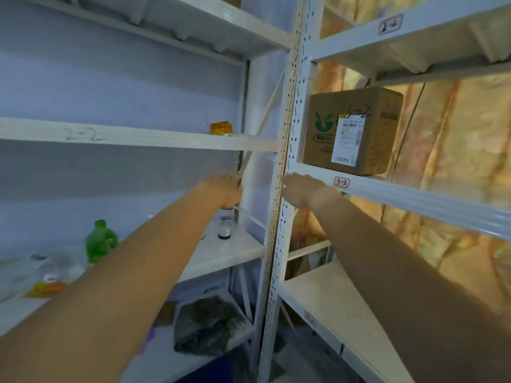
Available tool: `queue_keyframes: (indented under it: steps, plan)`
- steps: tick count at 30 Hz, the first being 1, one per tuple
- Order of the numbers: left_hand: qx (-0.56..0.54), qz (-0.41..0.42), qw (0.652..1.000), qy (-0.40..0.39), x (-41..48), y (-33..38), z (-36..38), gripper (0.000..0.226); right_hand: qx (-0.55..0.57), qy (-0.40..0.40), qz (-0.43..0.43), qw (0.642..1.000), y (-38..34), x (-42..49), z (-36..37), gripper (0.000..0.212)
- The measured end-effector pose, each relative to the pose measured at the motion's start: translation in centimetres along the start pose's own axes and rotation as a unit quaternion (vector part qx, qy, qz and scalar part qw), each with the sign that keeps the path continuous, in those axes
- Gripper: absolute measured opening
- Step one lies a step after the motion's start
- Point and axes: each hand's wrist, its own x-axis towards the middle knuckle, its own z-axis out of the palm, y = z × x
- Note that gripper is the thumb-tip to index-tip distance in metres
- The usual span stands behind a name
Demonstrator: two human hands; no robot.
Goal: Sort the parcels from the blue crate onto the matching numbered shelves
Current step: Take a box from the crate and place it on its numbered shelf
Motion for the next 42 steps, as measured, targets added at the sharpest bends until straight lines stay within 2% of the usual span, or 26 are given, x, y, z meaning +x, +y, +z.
queue_keyframes:
  steps: [9, 18, 24, 27, 30, 35, 39, 42]
  plan:
    - [0.049, -0.088, 0.994, -0.039, -8.1, -2.2, 0.1, 0.056, 0.006, -0.023, -0.092, 0.995, -3.3, -4.6, 1.0, 0.048]
    - [0.071, -0.087, 0.992, -0.062, -13.0, -3.2, -0.8, 0.057, 0.021, -0.013, -0.132, 0.991, -5.9, -7.0, 0.8, 0.047]
    - [0.072, -0.107, 0.990, -0.061, -15.4, -6.5, -0.6, 0.058, 0.060, -0.007, -0.159, 0.985, -8.8, -6.7, 1.5, 0.042]
    - [0.066, -0.126, 0.987, -0.069, -16.5, -9.2, 1.0, 0.061, 0.072, -0.019, -0.173, 0.982, -10.1, -6.9, 3.5, 0.046]
    - [0.070, -0.144, 0.981, -0.105, -18.6, -12.0, 5.4, 0.064, 0.066, -0.064, -0.183, 0.979, -10.9, -7.6, 8.2, 0.050]
    - [-0.002, -0.184, 0.966, -0.179, -23.6, -16.0, 17.6, 0.065, 0.053, -0.203, -0.199, 0.957, -11.5, -9.2, 20.9, 0.052]
    - [-0.011, -0.198, 0.942, -0.269, -28.0, -18.4, 27.7, 0.063, 0.051, -0.328, -0.207, 0.920, -12.8, -11.0, 33.6, 0.055]
    - [-0.014, -0.189, 0.920, -0.344, -30.1, -20.5, 34.7, 0.065, 0.057, -0.409, -0.194, 0.890, -14.4, -12.7, 41.0, 0.047]
